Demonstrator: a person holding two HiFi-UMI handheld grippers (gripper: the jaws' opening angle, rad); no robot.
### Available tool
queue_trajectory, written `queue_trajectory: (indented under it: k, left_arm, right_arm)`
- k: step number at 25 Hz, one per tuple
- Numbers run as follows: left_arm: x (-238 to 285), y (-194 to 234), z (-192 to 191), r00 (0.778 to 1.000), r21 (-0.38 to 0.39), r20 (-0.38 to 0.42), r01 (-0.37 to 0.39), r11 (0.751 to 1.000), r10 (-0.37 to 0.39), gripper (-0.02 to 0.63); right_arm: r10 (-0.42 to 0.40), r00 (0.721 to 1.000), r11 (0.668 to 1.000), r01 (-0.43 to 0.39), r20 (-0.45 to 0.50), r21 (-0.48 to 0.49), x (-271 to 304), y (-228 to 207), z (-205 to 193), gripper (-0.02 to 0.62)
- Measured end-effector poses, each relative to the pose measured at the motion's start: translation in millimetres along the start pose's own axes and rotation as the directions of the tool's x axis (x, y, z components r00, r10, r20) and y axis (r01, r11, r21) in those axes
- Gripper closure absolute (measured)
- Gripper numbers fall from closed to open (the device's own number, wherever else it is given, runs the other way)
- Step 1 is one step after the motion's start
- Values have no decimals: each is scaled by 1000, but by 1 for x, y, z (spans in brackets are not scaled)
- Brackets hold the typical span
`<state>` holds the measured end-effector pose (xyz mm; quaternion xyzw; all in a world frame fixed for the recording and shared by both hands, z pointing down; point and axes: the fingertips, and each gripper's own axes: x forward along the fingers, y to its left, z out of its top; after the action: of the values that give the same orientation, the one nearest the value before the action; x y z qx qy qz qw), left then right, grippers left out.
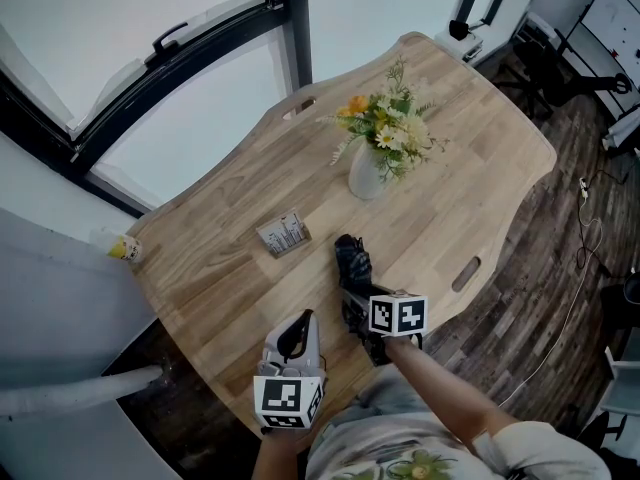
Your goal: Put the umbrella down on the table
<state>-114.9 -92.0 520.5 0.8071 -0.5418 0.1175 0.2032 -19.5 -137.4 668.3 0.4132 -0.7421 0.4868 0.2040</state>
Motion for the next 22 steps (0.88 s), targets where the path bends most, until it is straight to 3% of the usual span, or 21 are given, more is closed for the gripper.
queue_trajectory:
  k: [12,22]
  left_arm:
    - [3,-2,-1,1000,-1,-3,9,1000,-9,601]
    - [6,-5,-6,1000,-12,-12,12,1000,-13,601]
  right_arm:
    - [-24,999,999,23,-32,-32,8,-10,-13,387]
    - [9,1000,998,-9,-8,-65,7,-13,-15,382]
